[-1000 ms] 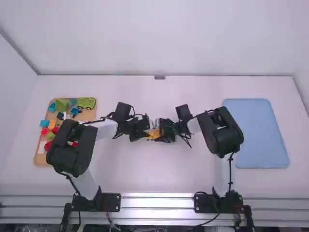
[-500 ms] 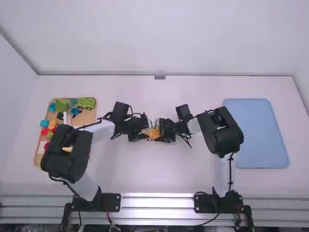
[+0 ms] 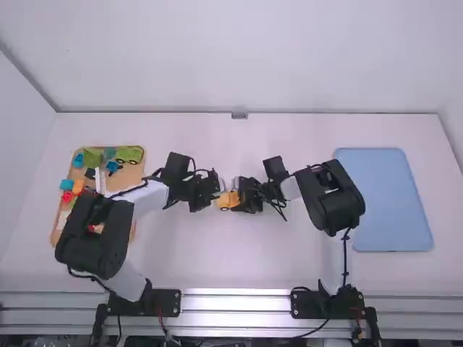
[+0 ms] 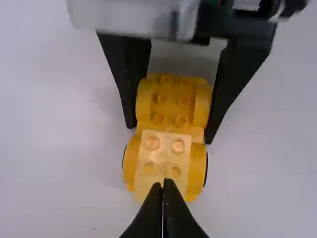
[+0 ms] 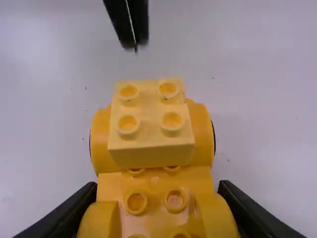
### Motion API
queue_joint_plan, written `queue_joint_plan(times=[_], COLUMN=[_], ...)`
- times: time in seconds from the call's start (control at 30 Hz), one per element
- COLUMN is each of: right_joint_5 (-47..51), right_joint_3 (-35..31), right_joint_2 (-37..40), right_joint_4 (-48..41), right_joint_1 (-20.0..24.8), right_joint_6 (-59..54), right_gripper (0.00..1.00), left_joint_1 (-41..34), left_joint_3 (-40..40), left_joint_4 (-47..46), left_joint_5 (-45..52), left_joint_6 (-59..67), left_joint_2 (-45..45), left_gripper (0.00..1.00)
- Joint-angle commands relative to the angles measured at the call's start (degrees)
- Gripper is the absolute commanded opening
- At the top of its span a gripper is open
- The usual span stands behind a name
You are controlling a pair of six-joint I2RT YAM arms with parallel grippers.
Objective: Assemble lego blocks to make yellow taxi
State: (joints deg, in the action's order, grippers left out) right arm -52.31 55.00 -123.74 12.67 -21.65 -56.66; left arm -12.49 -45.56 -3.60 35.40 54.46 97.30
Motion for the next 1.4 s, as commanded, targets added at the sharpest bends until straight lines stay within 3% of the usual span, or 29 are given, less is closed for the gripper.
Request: queue_joint_plan(times=[0.0, 0.37, 0.77, 0.97, 1.17, 1.3, 1.37], right_joint_5=[2.6, 2.7, 2.7, 2.6, 2.7, 2.7, 2.7], right_joint_3=[-1.4, -1.4, -1.4, -1.4, -1.4, -1.4, -1.4], right_joint_2=[-1.1, -1.1, -1.1, -1.1, -1.1, -1.1, -1.1], right_joint_4=[-0.9, -1.1, -0.9, -0.9, -0.4, 0.5, 0.7], right_joint_1=[-0.2, -0.2, -0.2, -0.2, -0.2, -0.2, -0.2], right_joint_6=[1.2, 1.4, 1.2, 1.2, 1.2, 1.4, 1.3], right_gripper=[0.55, 0.55, 0.55, 0.55, 0.55, 0.55, 0.56], left_joint_1=[-0.1, -0.2, -0.2, -0.7, -0.6, -0.7, -0.7], left_joint_3=[1.1, -0.1, -0.1, -0.1, 0.1, 0.2, -0.1], left_joint_4=[1.7, 3.4, 7.8, 12.3, 4.8, 4.7, 5.7], left_joint_5=[-0.3, 1.4, 13.7, 12.8, 9.4, 1.8, 5.2], left_joint_6=[-2.7, -2.5, 0.3, -3.6, 0.3, -5.4, -5.3], left_joint_2=[2.8, 5.9, 4.2, 10.3, 13.1, 13.1, 12.9], left_gripper=[0.02, 0.02, 0.02, 0.02, 0.02, 0.02, 0.02])
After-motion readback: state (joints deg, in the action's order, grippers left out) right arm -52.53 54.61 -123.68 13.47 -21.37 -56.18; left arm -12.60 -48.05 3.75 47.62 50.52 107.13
